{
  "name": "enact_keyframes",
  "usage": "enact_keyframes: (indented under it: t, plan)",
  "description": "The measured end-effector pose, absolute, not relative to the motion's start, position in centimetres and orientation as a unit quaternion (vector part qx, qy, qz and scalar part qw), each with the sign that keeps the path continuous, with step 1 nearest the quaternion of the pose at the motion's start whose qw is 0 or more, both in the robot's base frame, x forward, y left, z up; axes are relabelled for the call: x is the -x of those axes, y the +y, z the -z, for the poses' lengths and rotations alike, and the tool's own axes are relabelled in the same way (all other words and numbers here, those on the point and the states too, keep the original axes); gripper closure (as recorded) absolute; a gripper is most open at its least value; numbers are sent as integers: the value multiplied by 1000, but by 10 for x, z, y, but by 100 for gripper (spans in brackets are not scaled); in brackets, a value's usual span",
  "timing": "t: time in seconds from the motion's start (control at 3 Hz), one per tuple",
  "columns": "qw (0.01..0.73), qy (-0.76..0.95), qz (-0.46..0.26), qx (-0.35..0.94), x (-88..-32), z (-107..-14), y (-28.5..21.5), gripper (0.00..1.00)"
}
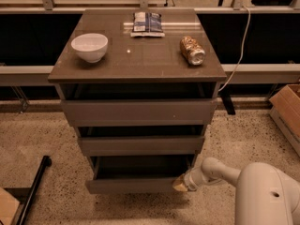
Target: Close bottom drawer
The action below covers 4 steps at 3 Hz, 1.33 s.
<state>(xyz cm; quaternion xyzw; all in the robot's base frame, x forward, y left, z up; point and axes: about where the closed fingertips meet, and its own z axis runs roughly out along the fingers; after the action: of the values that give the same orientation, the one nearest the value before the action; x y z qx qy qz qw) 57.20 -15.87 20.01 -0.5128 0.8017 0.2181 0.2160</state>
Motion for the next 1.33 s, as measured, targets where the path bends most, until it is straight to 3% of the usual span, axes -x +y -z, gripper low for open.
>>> enact_keyframes:
  t: [1.33]
  plan:
    - [245,801,-204,507,-608,-182,-167,100]
